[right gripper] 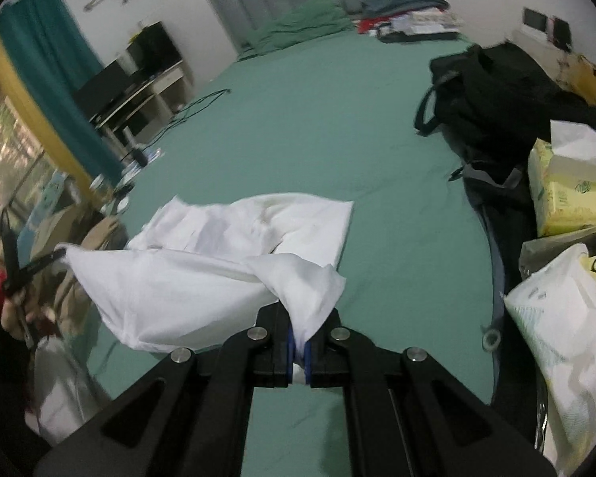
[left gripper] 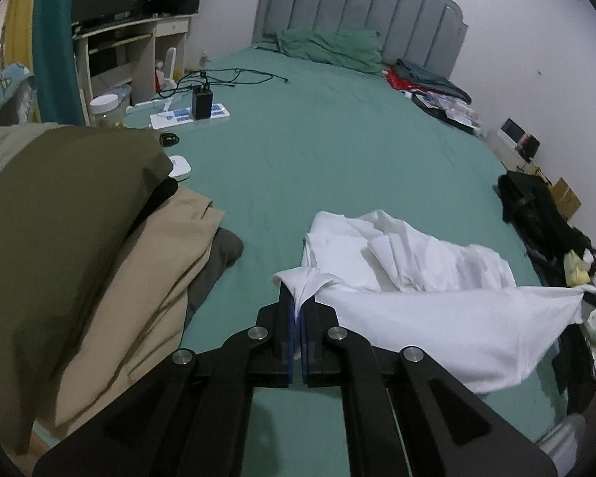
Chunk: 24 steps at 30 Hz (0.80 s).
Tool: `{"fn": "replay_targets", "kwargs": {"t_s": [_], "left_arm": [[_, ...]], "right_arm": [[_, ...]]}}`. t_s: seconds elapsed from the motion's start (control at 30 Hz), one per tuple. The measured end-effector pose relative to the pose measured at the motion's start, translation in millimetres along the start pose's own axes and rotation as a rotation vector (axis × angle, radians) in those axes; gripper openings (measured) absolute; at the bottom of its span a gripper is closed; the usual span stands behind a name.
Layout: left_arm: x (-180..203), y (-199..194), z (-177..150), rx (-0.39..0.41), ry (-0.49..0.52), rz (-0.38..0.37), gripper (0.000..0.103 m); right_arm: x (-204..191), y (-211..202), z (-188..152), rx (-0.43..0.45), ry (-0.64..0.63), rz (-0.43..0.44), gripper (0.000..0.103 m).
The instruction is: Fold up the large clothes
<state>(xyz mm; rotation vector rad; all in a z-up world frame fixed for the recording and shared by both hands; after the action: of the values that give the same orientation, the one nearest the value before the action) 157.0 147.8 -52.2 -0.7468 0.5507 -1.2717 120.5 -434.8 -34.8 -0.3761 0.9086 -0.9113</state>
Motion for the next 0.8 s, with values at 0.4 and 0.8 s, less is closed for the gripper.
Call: {"fn": "replay_targets", "kwargs": {"t_s": [0.4, 0.8], "left_arm": [[25.7, 99.4, 35.7, -0.051, -0.015, 0.004, 0.003], [43.4, 196.7, 58.2, -0.181, -0.028, -0.034, 0.004]], "right_arm": [[64.6, 70.0, 43.2, -0.015, 0.096, -0.064, 0.004], [113.5, 134.2, 58.9, -0.065, 0.178, -0.127, 0.005]]}}
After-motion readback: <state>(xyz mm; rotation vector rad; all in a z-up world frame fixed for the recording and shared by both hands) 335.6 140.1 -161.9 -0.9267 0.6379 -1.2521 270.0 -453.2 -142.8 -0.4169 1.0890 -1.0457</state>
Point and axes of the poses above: each gripper's, at about its wrist camera, not at the fingertips, and y roughly the way its jaws point, x to its right, z to its top, the point moved 10 cm from there along y, roughly the way its jaws point, and after that the axes turned 13 degrees about z, right-handed, at the moved point
